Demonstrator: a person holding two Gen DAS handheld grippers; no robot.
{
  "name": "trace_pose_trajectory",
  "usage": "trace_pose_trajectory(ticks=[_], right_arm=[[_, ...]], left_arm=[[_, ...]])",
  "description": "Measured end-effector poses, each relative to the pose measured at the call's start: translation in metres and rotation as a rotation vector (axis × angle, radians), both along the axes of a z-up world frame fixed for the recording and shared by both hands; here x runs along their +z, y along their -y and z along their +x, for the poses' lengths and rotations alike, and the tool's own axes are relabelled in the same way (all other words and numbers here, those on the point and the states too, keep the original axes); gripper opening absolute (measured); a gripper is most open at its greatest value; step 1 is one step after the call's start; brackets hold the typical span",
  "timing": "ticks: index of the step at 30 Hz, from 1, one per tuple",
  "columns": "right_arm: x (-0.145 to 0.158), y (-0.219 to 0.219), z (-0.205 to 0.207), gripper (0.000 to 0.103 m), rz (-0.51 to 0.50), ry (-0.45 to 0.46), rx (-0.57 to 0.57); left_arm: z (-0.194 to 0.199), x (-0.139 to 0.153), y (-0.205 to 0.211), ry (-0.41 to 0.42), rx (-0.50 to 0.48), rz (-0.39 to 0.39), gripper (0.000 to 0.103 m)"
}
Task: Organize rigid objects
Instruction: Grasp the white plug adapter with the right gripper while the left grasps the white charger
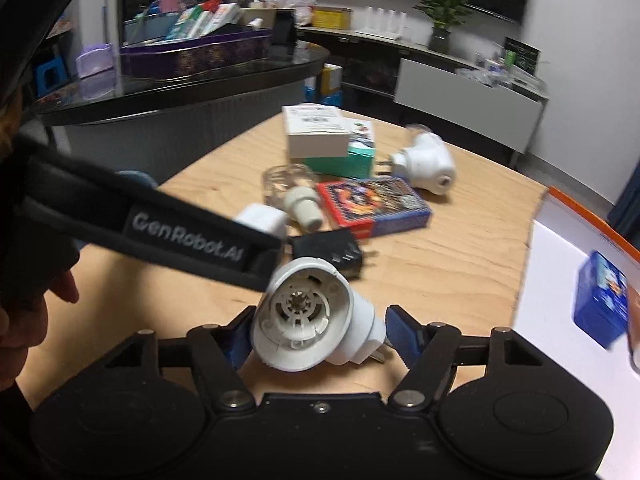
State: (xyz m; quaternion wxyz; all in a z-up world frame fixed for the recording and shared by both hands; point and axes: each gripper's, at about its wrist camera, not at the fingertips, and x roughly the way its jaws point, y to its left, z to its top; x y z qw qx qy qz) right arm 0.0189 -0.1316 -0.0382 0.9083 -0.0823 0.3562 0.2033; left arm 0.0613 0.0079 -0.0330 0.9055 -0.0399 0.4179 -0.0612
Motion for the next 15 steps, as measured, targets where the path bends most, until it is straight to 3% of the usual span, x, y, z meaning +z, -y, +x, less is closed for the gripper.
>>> trace_pose_trajectory(ticks=[4, 8, 13, 15], right_arm=[[0.002, 0.016, -0.002, 0.083, 0.023, -0.008, -0.054], [0.008, 0.025, -0.005, 0.082, 0.042, 0.002, -0.072], [0.008, 0.023, -0.002, 0.082, 0.048, 0.001, -0.078], [0.008, 0.021, -0.003, 0.082, 0.046, 0.005, -0.079]], left_arm=[[0.006, -0.008, 0.005, -0.002, -0.015, 0.02, 0.086], [0.009, -0.014, 0.007, 0.012, -0.011, 0.055, 0.066], [0.012, -0.014, 0.006, 0.034, -0.005, 0.056, 0.055], [0.011, -0.014, 0.01, 0.048, -0.017, 0.068, 0.038]])
